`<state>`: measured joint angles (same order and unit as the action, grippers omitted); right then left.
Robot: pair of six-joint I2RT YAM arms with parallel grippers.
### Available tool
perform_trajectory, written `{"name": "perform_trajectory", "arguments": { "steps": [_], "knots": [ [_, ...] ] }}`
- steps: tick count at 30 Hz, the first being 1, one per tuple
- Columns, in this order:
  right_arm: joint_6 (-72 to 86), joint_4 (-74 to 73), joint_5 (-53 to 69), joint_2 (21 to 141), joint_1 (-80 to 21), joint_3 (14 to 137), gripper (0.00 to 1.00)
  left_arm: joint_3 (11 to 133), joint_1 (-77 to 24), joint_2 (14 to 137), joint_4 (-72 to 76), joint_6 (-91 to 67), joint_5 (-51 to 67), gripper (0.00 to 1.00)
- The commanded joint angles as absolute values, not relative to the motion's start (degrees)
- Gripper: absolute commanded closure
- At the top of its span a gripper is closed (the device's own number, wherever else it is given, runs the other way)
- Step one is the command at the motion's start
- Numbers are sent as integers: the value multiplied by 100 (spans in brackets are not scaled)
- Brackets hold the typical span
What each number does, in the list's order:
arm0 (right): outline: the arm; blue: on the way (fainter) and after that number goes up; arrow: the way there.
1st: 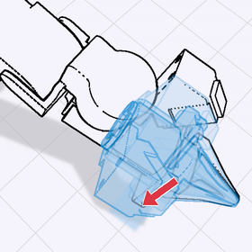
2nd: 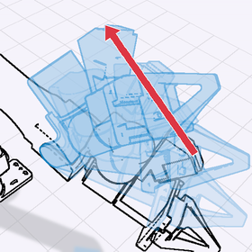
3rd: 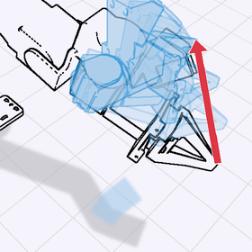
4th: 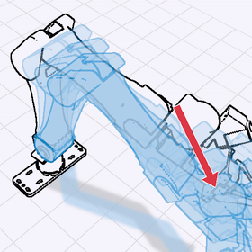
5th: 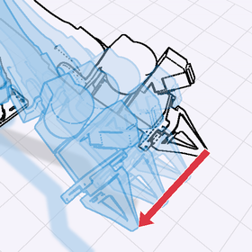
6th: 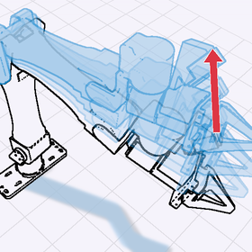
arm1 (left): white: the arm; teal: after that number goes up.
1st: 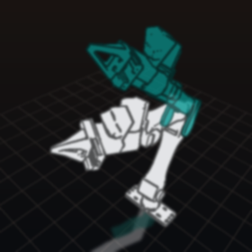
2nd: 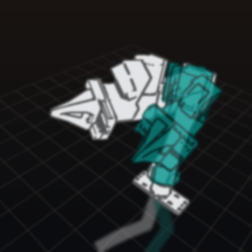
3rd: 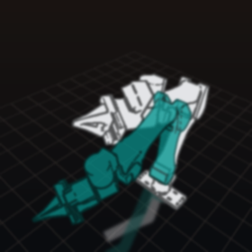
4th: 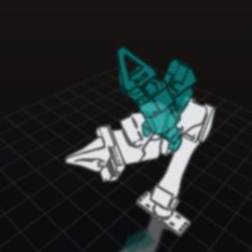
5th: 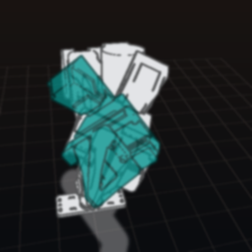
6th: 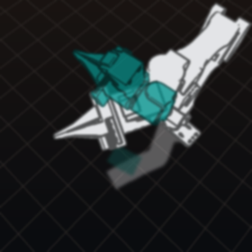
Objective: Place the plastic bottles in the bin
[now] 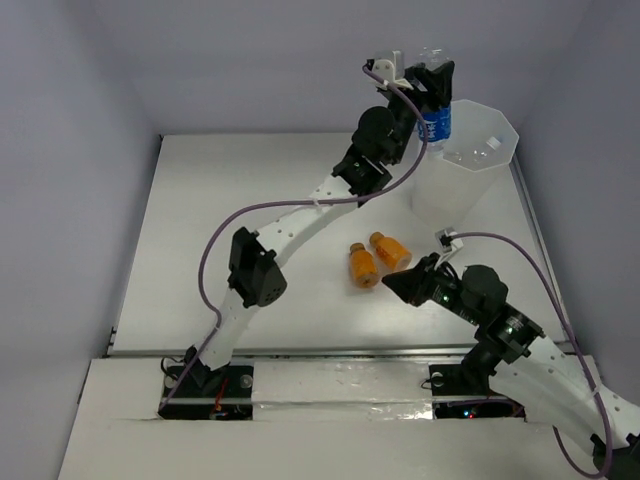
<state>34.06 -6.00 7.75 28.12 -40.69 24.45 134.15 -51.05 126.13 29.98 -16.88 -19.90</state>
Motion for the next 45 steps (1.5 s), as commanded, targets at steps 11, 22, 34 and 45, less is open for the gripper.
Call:
{"name": "perform_trajectory", "arguments": {
  "steps": [11, 22, 34, 45],
  "knots": [
    [3629, -975, 1178, 1890, -4315, 2162, 75, 14959, -5212, 14290, 5888, -1204, -2267, 56],
    [3736, -949, 1450, 1915, -4315, 2056, 74, 15082, -4869, 14826, 6697, -1802, -2453, 59],
    [3621, -931, 1371, 2145, -4315, 2364, 74, 14819, -4974, 14959, 6557, -1380, -2057, 30],
    [3498, -1450, 634, 1942, -4315, 2619, 73, 13273, -5080, 13298, 5934, -721, -1793, 1]
  ]
}}
